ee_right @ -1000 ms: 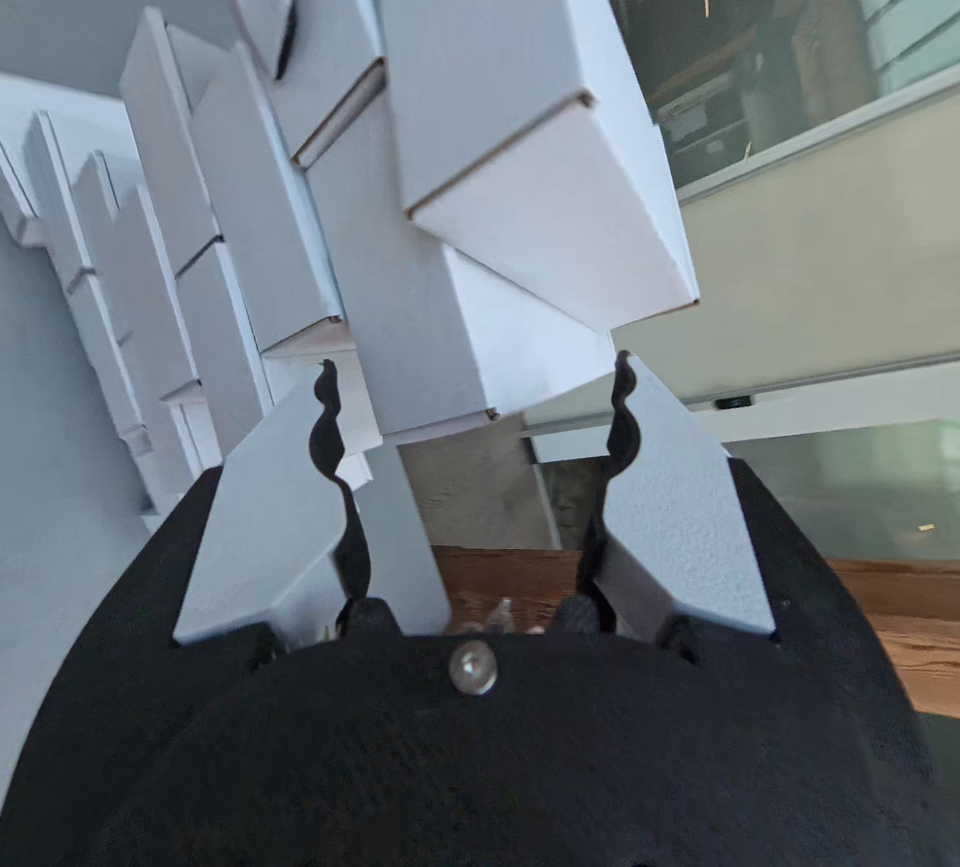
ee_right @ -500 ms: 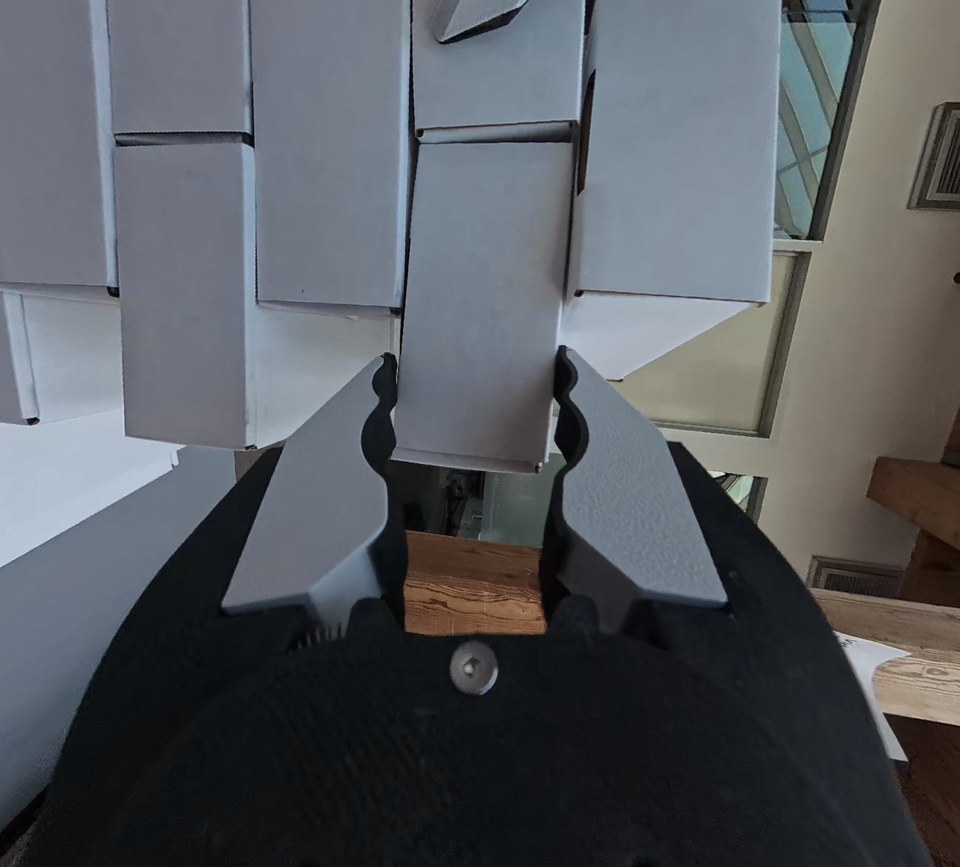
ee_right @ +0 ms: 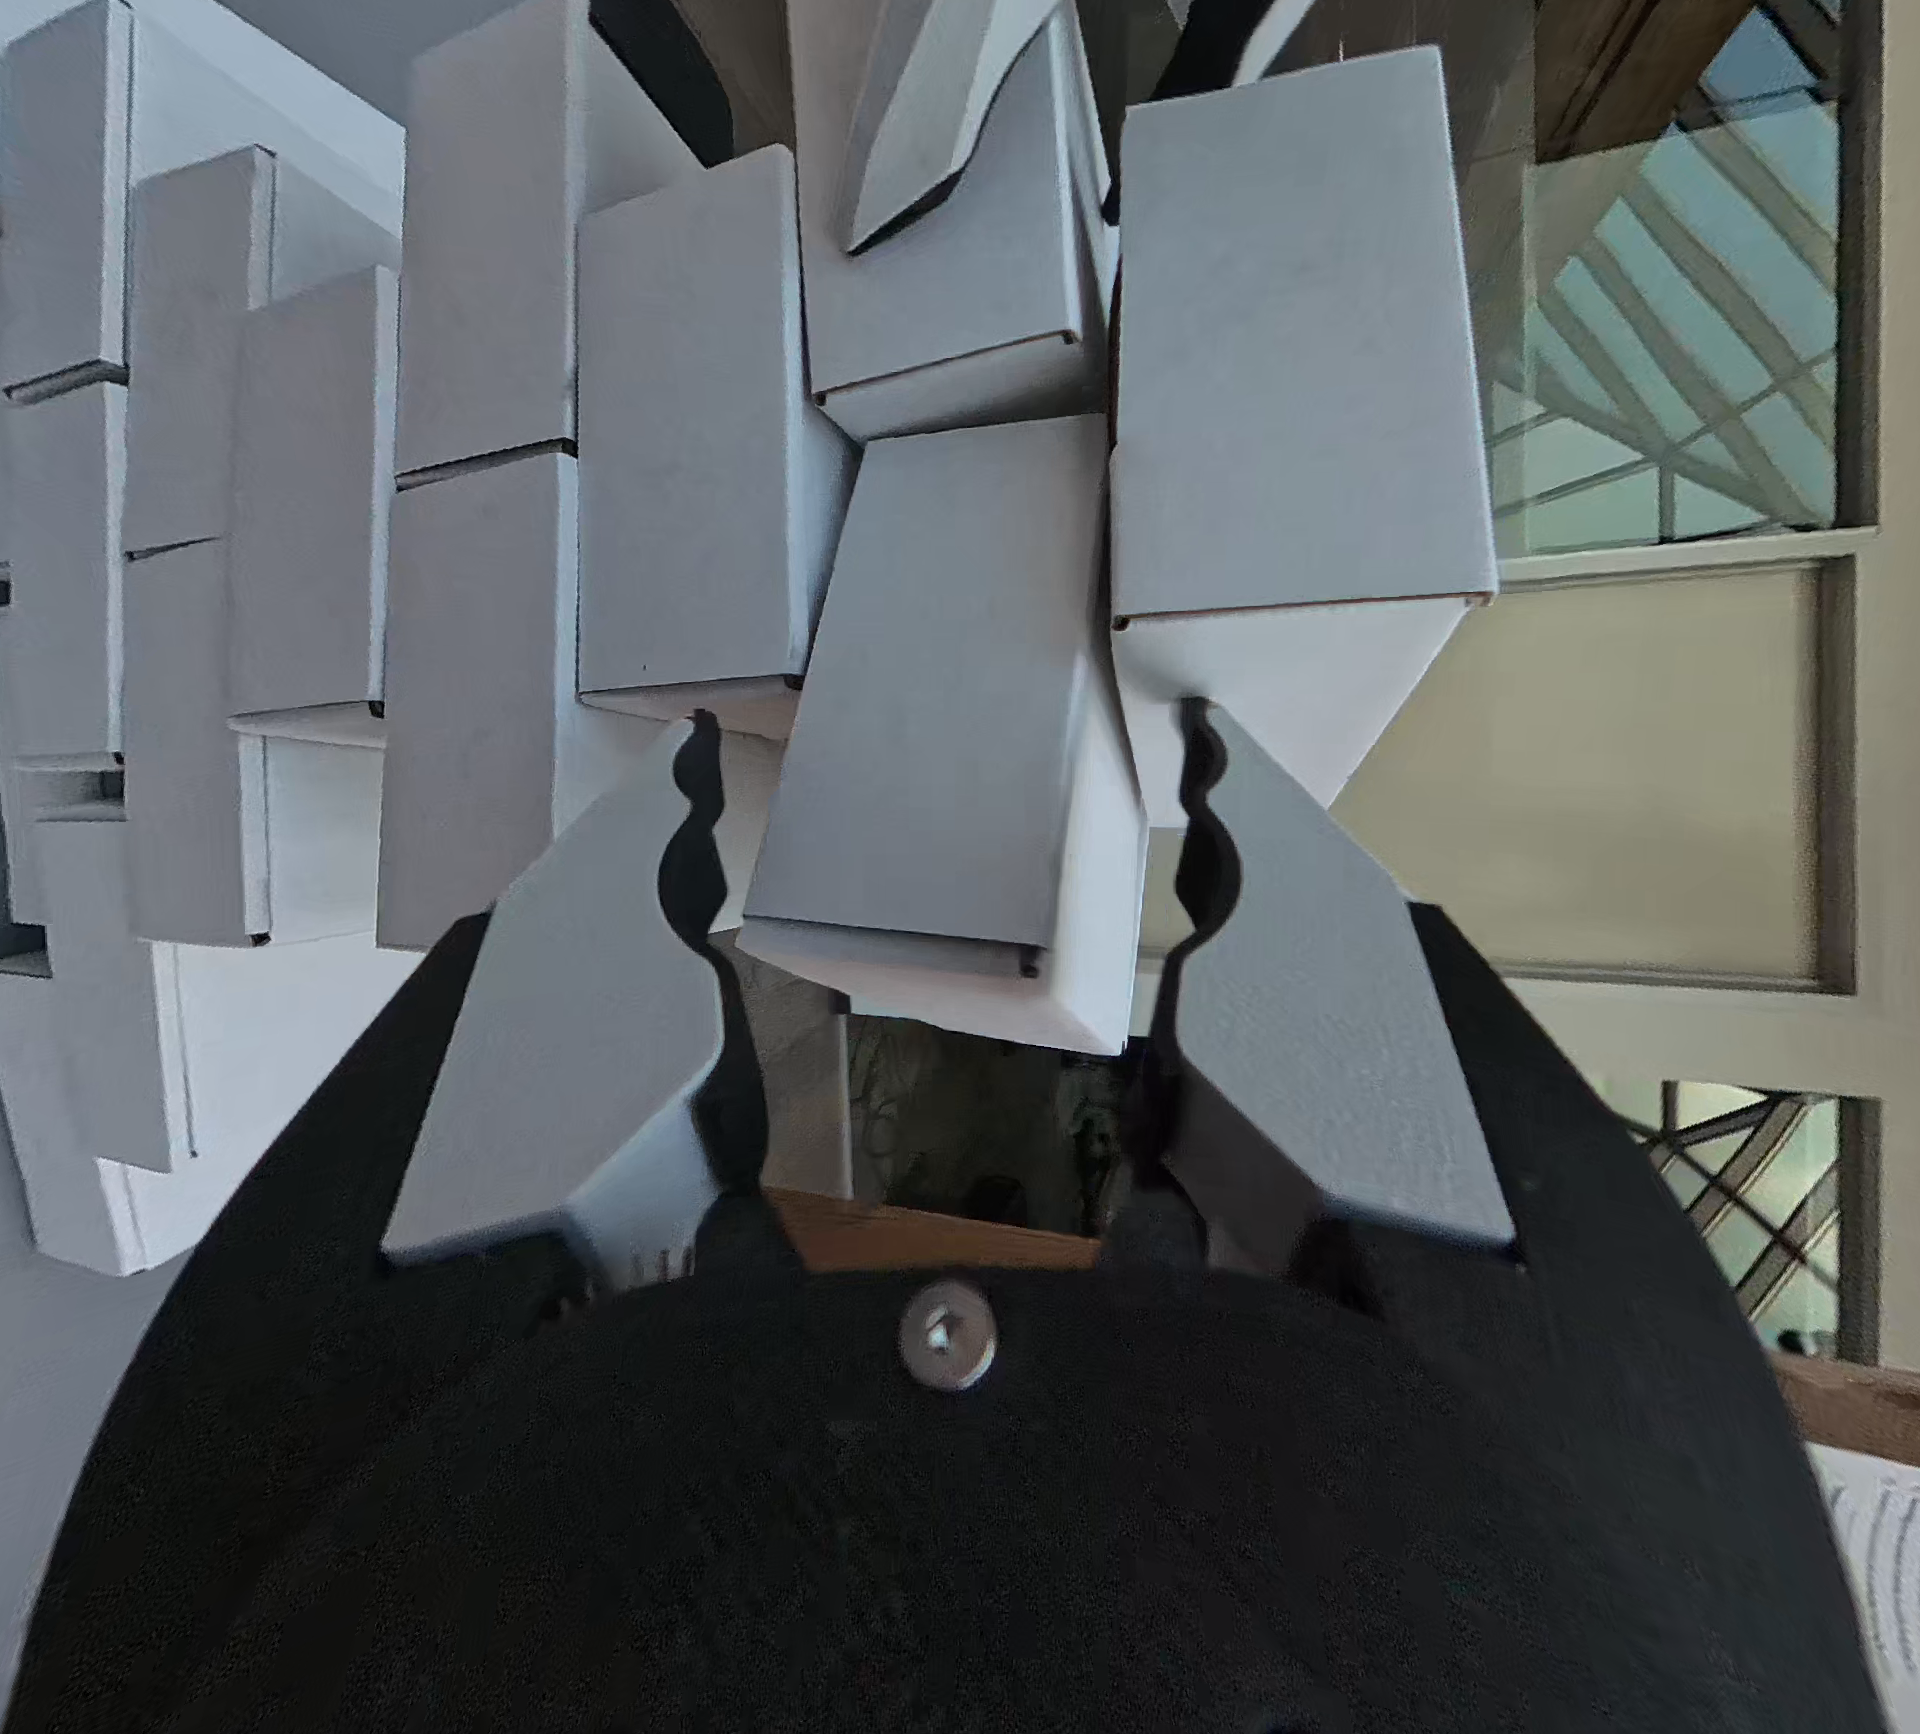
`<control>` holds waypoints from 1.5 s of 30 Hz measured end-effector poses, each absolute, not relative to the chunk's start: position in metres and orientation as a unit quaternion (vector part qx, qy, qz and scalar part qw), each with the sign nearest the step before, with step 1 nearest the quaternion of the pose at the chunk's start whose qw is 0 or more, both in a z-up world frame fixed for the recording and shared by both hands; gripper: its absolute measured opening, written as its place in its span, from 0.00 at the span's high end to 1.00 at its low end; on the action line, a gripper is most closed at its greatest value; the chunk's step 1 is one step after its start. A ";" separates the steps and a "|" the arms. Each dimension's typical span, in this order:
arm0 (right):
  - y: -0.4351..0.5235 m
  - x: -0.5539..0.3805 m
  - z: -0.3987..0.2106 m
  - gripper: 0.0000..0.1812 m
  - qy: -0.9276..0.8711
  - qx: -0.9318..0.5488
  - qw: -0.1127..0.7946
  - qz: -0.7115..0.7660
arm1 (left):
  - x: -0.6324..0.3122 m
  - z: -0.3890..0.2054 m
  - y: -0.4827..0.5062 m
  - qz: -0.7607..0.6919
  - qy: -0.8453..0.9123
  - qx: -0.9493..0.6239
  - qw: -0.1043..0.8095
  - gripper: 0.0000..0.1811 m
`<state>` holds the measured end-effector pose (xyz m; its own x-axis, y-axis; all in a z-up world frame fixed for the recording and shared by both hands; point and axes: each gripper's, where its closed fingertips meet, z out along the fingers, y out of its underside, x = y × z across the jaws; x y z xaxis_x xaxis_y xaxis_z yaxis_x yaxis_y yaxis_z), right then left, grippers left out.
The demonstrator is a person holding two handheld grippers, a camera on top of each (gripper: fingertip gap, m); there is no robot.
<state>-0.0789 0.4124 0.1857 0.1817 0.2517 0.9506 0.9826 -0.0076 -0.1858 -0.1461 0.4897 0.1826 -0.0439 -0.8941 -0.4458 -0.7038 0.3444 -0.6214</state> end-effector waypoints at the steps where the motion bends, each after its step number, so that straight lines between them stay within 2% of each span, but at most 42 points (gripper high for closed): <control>1: 0.412 -0.077 0.188 0.47 -0.500 -0.613 0.486 -0.371 | -0.146 0.183 0.489 -0.118 0.713 -0.560 0.405 0.50; 3: 0.409 -0.076 0.194 0.43 -0.473 -0.637 0.504 -0.342 | -0.146 0.183 0.489 -0.116 0.714 -0.559 0.405 0.50; 7: 0.403 -0.070 0.215 0.44 -0.343 -0.694 0.590 -0.229 | -0.144 0.184 0.489 -0.120 0.713 -0.556 0.409 0.50; 9: 0.408 -0.061 0.199 0.54 -0.308 -0.732 0.576 -0.191 | -0.144 0.184 0.489 -0.120 0.714 -0.555 0.410 0.50; 10: 0.409 -0.061 0.178 0.67 -0.317 -0.766 0.536 -0.163 | -0.144 0.184 0.489 -0.119 0.716 -0.554 0.409 0.50; 16: 0.414 -0.068 0.182 0.68 -0.339 -0.749 0.537 -0.189 | -0.142 0.183 0.487 -0.119 0.720 -0.547 0.409 0.50; 30: 0.418 -0.076 0.186 0.68 -0.452 -0.738 0.449 -0.223 | -0.144 0.185 0.486 -0.159 0.713 -0.553 0.401 0.49; 45: 0.426 -0.086 0.192 0.70 -0.527 -0.736 0.378 -0.193 | -0.125 0.185 0.469 -0.086 0.777 -0.450 0.431 0.58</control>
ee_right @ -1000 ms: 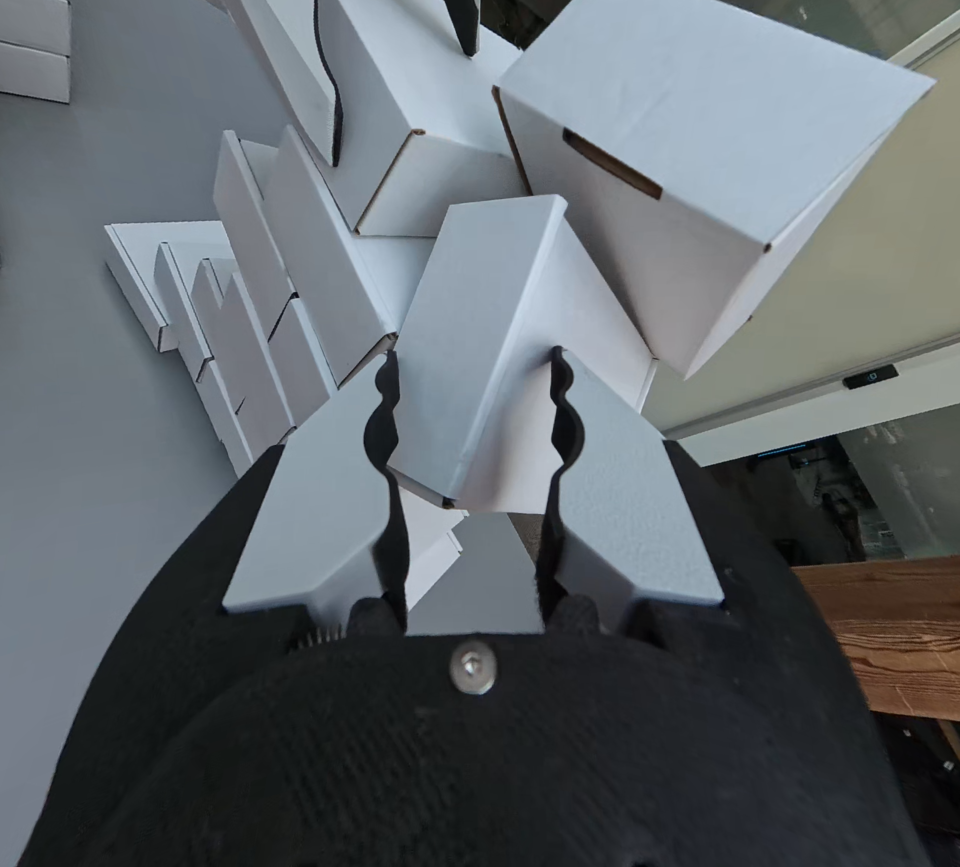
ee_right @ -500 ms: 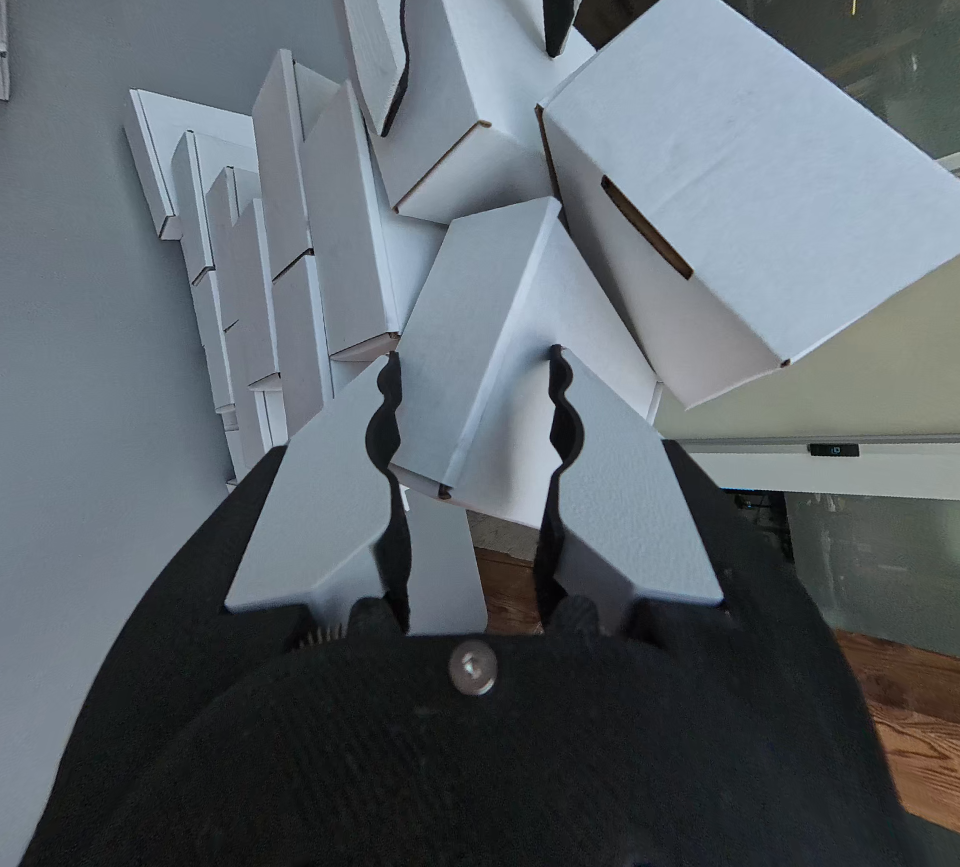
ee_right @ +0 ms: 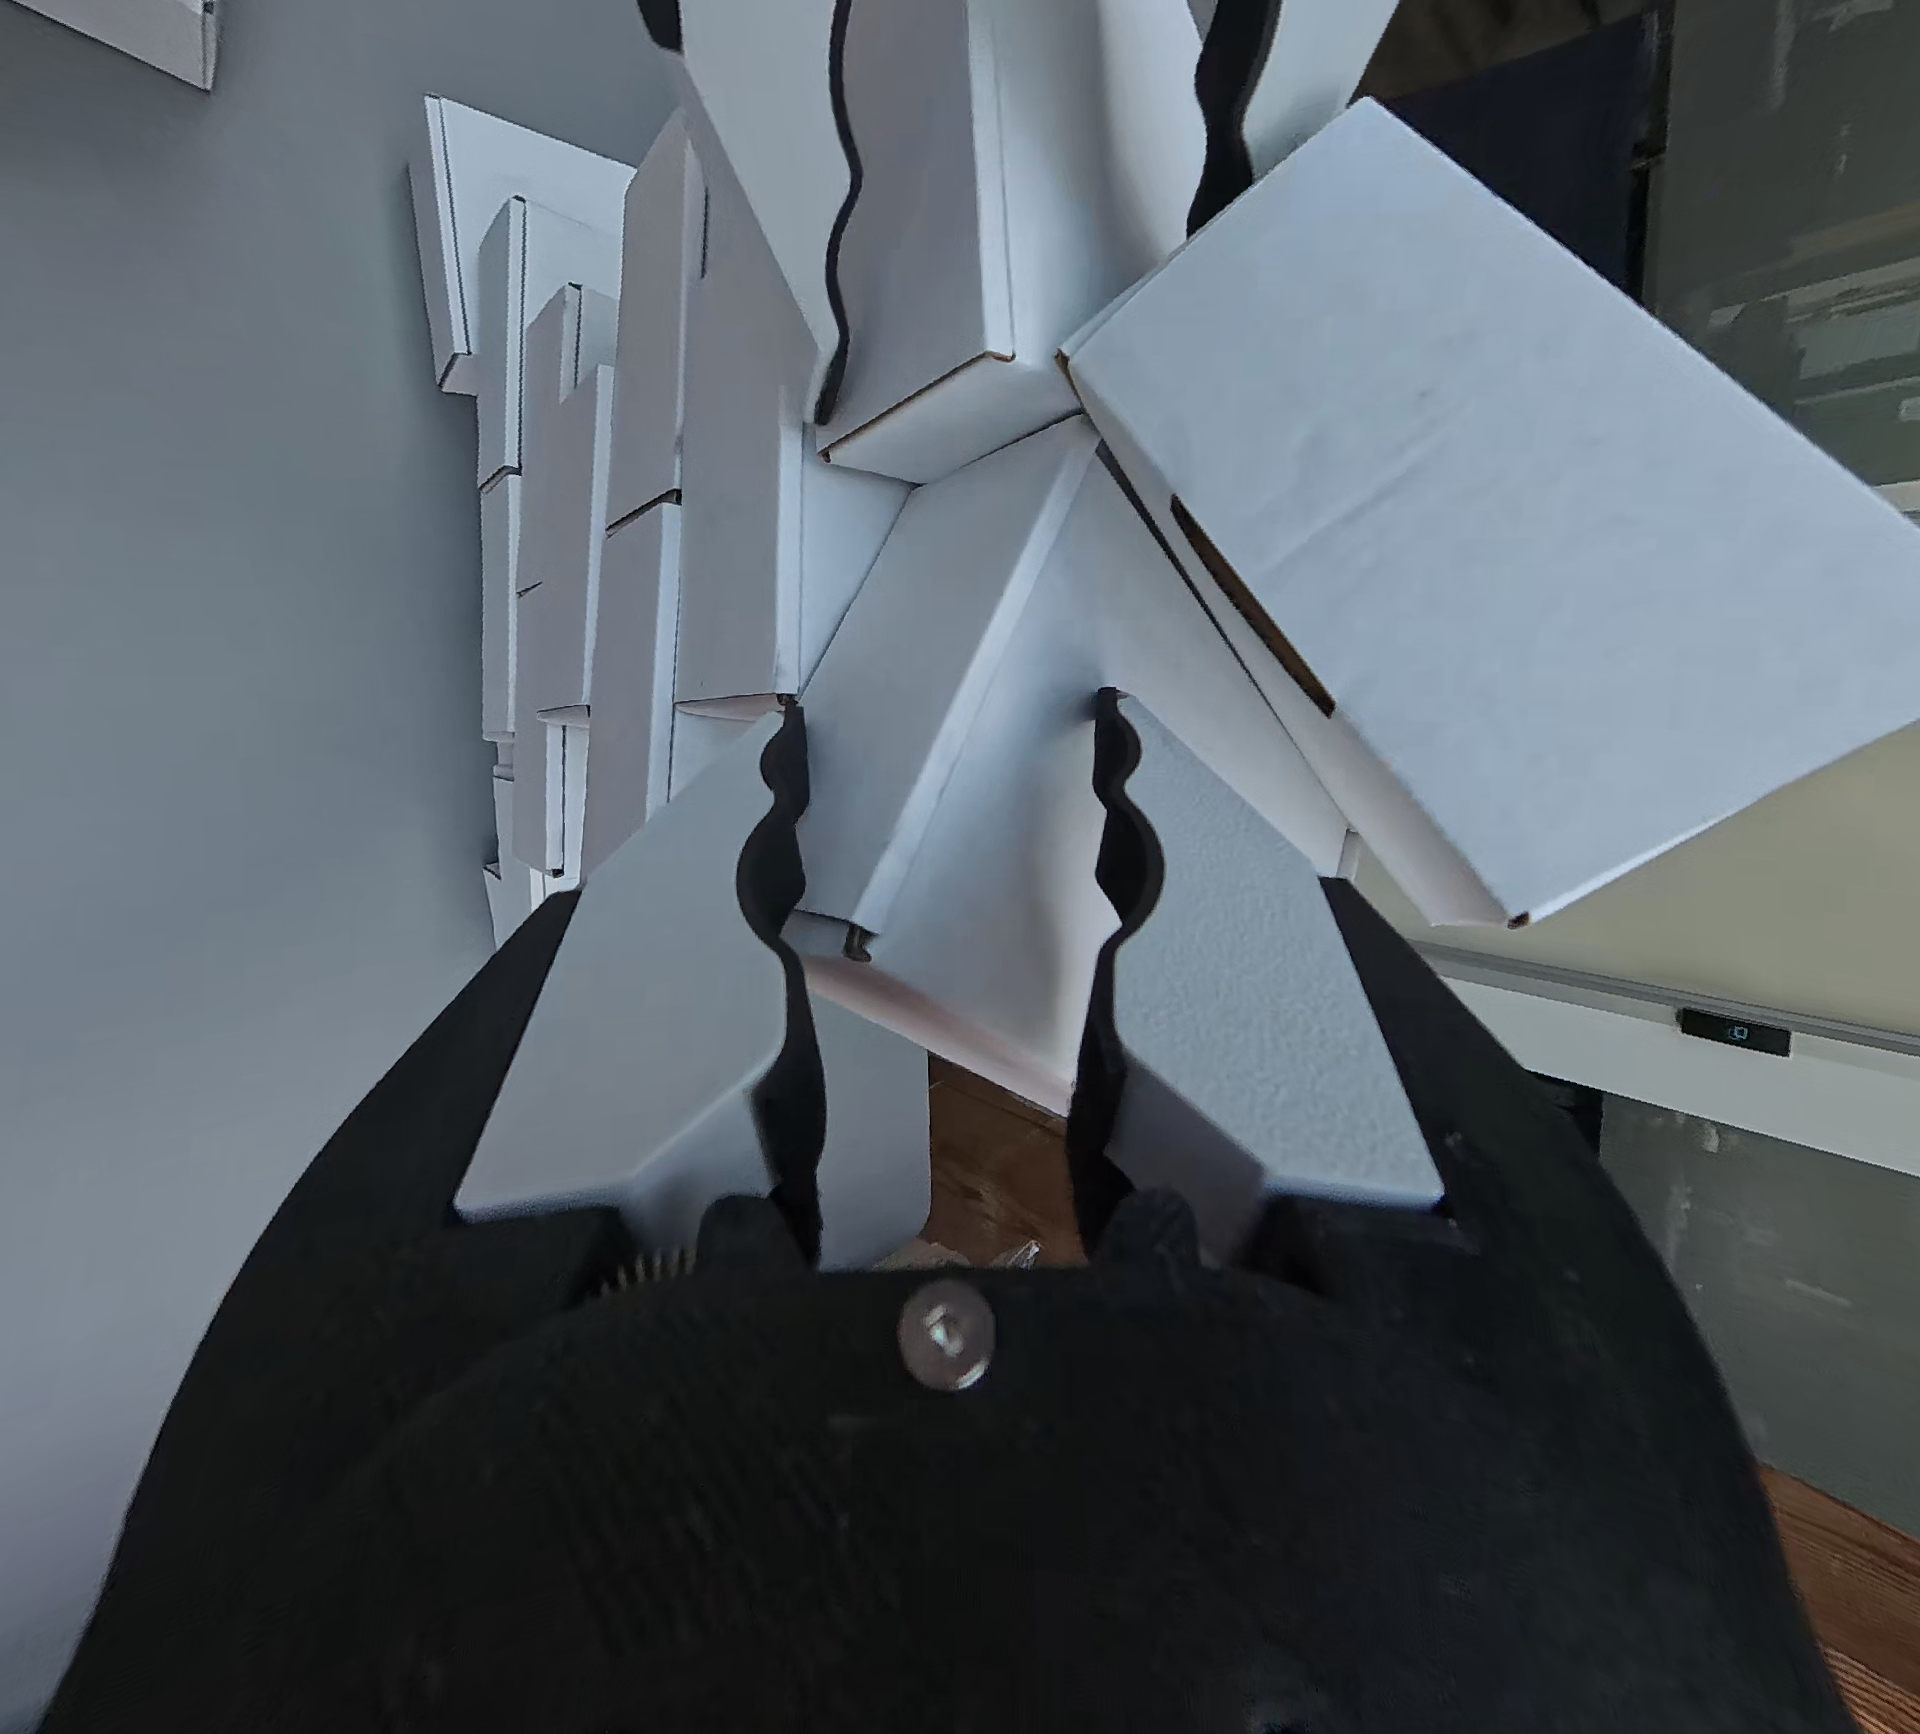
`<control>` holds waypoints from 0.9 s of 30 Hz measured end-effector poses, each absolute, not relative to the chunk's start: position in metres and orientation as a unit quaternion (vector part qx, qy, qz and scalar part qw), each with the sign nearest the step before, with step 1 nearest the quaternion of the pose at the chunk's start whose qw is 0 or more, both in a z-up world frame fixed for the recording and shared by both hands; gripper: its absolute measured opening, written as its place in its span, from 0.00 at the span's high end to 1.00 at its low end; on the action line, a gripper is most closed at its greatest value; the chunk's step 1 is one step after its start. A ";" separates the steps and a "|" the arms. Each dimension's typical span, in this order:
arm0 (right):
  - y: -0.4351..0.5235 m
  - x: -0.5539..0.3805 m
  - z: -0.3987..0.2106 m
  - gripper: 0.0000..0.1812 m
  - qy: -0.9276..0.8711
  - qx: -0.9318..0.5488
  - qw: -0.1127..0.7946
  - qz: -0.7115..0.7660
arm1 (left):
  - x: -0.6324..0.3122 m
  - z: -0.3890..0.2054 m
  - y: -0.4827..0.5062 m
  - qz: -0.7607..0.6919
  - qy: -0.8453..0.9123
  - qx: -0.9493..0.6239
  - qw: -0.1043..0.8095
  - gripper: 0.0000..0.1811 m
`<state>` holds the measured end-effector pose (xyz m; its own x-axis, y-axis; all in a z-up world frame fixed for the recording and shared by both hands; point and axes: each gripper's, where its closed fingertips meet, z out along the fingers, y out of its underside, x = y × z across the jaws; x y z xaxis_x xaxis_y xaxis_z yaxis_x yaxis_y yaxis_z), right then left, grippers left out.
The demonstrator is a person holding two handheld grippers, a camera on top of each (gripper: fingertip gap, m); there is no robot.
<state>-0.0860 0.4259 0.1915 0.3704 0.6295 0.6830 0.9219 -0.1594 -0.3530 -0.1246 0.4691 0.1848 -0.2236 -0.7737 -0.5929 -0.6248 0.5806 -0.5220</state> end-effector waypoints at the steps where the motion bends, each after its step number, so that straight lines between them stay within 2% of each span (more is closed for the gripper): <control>1: 0.426 -0.085 0.191 0.70 -0.527 -0.738 0.377 -0.192 | -0.122 0.185 0.467 -0.085 0.780 -0.443 0.434 0.58; 7: 0.422 -0.083 0.195 0.72 -0.504 -0.756 0.396 -0.130 | -0.117 0.185 0.464 -0.102 0.798 -0.412 0.428 0.59; 9: 0.420 -0.085 0.199 0.76 -0.502 -0.752 0.412 -0.113 | -0.118 0.186 0.464 -0.113 0.801 -0.405 0.426 0.59; 13: 0.425 -0.085 0.199 0.77 -0.493 -0.747 0.424 -0.137 | -0.117 0.185 0.466 -0.118 0.800 -0.404 0.428 0.59; 18: 0.433 -0.085 0.191 0.67 -0.437 -0.780 0.420 -0.157 | -0.113 0.184 0.460 -0.116 0.802 -0.392 0.435 0.59; 27: 0.435 -0.095 0.197 0.75 -0.415 -0.774 0.459 -0.132 | -0.115 0.184 0.461 -0.125 0.809 -0.379 0.432 0.60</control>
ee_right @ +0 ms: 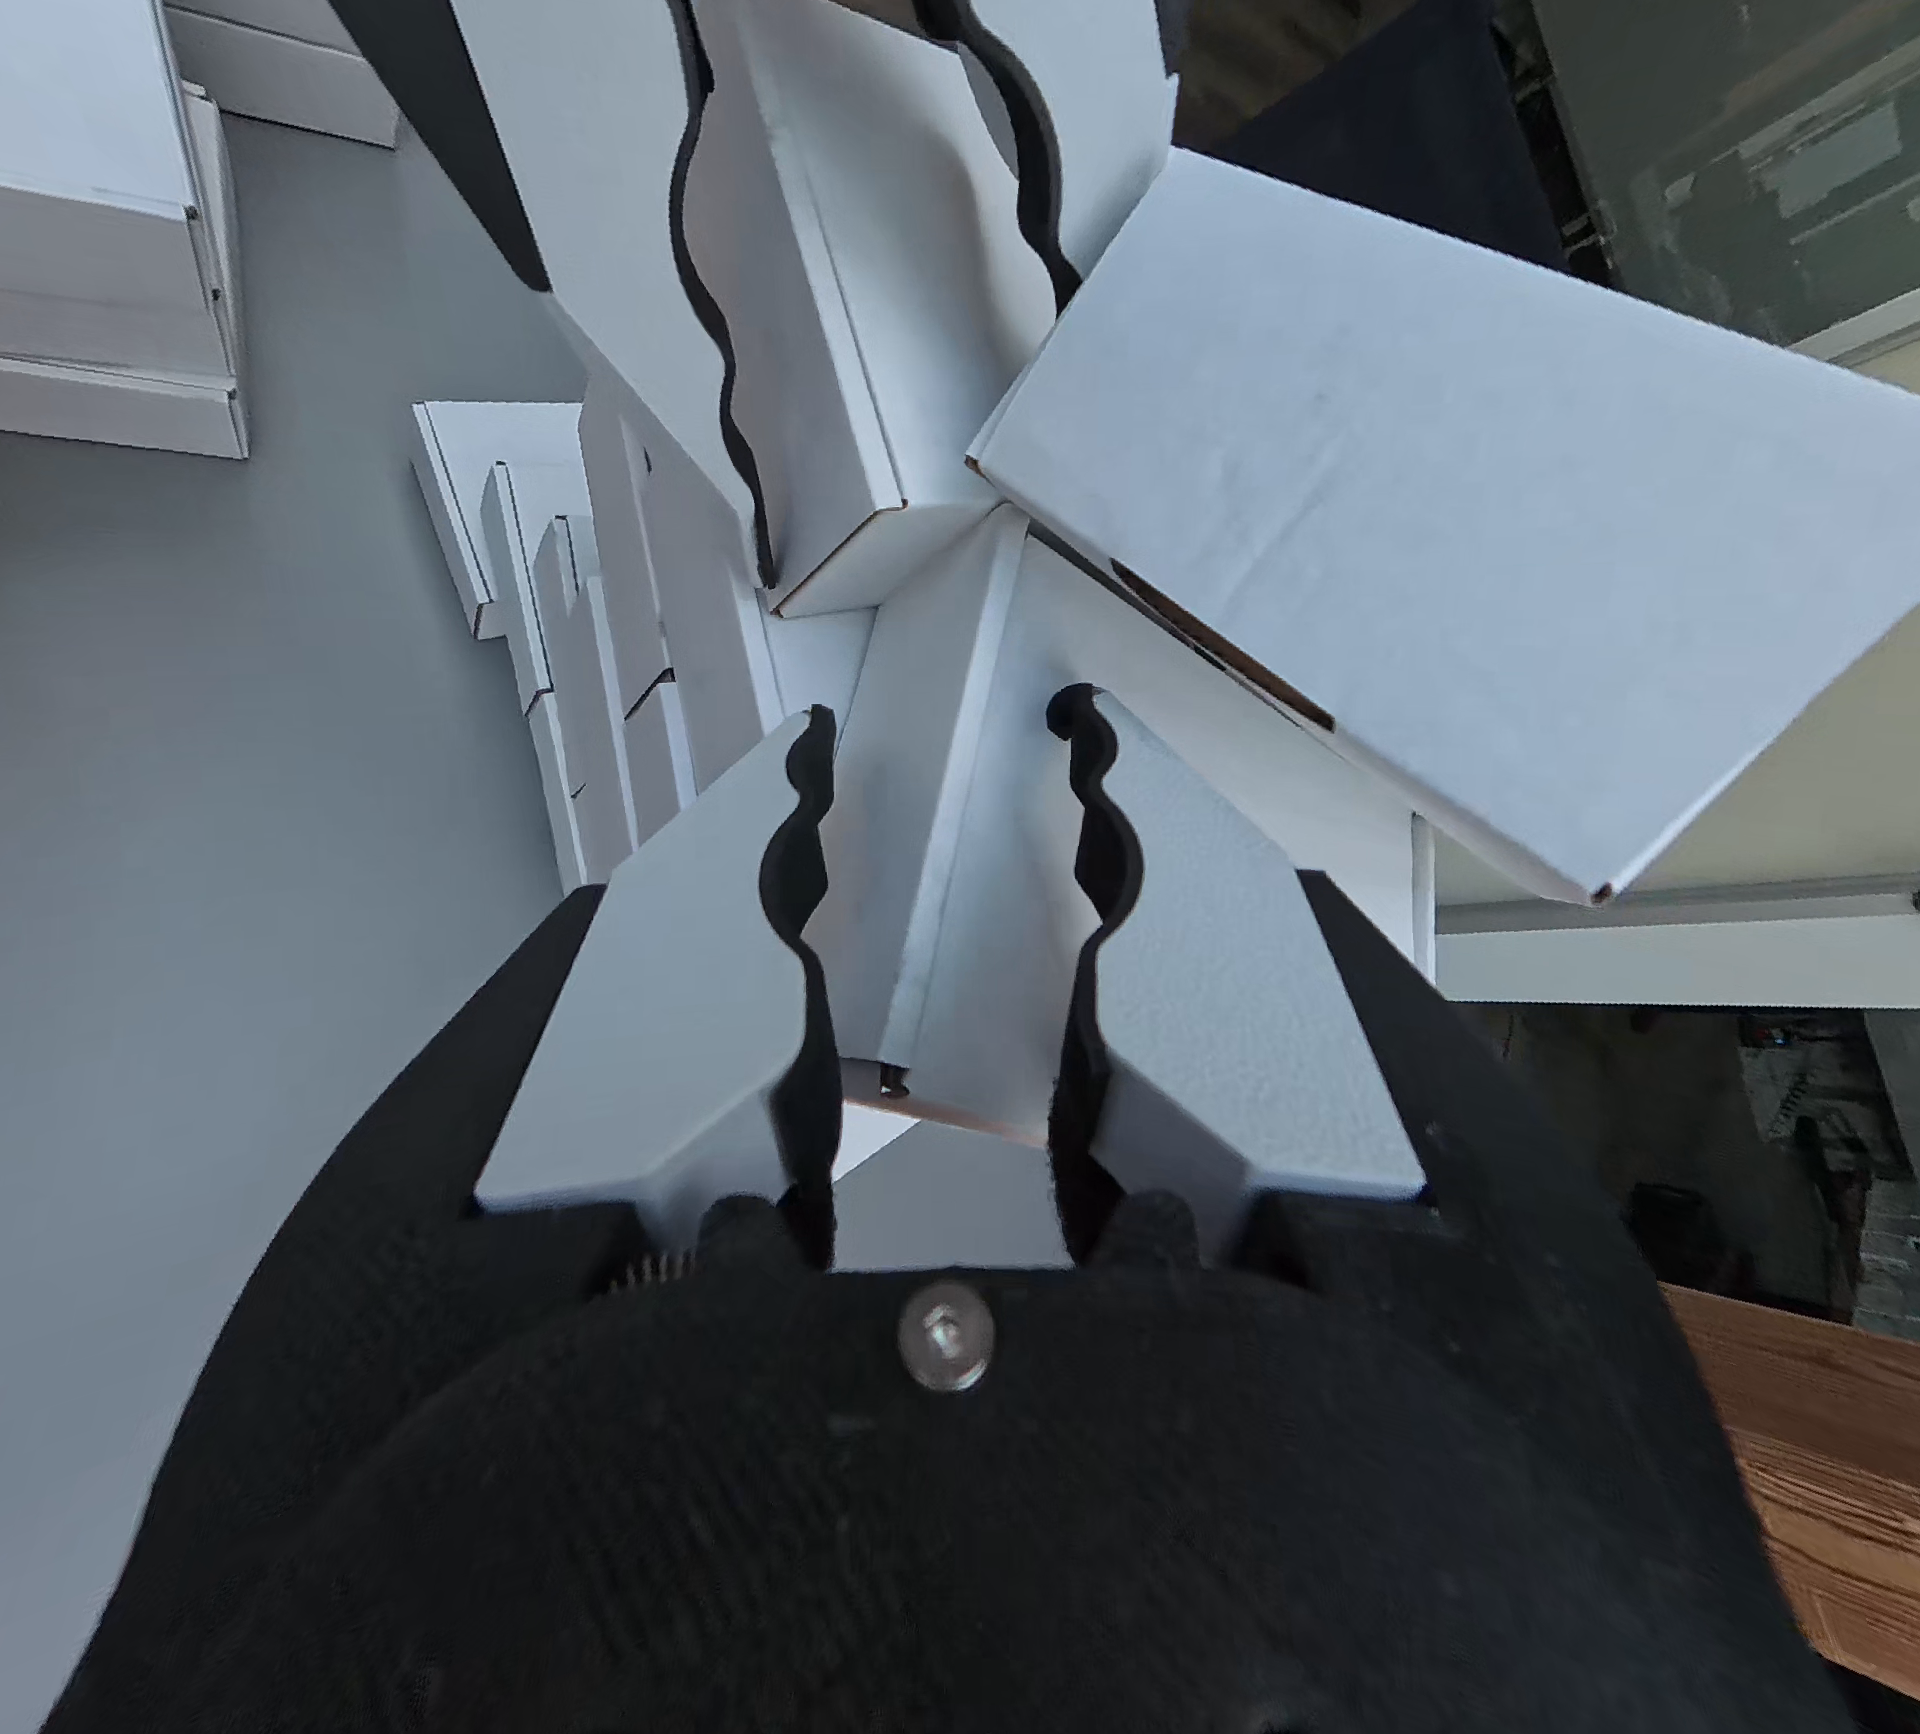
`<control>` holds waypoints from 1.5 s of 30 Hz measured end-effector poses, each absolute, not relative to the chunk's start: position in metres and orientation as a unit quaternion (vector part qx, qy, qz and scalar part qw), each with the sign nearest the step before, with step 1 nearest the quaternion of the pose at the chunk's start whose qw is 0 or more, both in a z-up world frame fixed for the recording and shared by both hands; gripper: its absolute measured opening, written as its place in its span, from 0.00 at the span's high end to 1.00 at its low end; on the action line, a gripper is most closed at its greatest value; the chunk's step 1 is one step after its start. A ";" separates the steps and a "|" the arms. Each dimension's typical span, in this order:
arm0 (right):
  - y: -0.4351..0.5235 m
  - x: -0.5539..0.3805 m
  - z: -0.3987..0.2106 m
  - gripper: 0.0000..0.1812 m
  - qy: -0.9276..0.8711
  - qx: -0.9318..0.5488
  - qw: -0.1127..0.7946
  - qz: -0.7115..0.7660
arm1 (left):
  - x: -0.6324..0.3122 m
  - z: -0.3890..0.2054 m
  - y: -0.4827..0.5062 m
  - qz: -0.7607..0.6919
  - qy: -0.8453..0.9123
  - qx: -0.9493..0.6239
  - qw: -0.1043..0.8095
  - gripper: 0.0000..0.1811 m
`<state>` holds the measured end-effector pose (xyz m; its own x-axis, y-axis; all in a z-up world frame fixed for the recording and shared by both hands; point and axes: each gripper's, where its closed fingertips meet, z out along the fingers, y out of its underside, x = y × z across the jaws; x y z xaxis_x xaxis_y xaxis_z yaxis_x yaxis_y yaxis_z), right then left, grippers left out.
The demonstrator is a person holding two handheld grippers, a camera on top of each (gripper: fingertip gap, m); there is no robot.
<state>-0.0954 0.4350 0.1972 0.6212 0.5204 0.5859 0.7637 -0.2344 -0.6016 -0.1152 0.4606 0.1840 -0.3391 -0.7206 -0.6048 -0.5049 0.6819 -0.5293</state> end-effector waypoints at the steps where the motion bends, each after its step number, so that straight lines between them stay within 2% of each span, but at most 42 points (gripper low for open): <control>1: 0.434 -0.097 0.198 0.76 -0.417 -0.770 0.463 -0.135 | -0.115 0.184 0.460 -0.123 0.810 -0.378 0.431 0.60; 7: 0.433 -0.103 0.204 0.85 -0.397 -0.765 0.494 -0.116 | -0.114 0.183 0.458 -0.121 0.809 -0.371 0.441 0.59; 15: 0.437 -0.100 0.207 0.86 -0.372 -0.756 0.511 -0.169 | -0.112 0.182 0.459 -0.116 0.809 -0.369 0.443 0.59; 18: 0.437 -0.102 0.203 0.83 -0.360 -0.760 0.513 -0.173 | -0.112 0.182 0.458 -0.119 0.809 -0.368 0.443 0.59; 22: 0.438 -0.098 0.206 0.92 -0.337 -0.761 0.521 -0.189 | -0.111 0.182 0.455 -0.122 0.810 -0.360 0.446 0.59; 30: 0.439 -0.101 0.209 0.96 -0.322 -0.789 0.511 -0.116 | -0.113 0.182 0.456 -0.124 0.809 -0.360 0.447 0.59; 45: 0.422 -0.104 0.209 0.97 -0.345 -0.792 0.499 0.072 | -0.115 0.183 0.455 -0.152 0.810 -0.343 0.451 0.59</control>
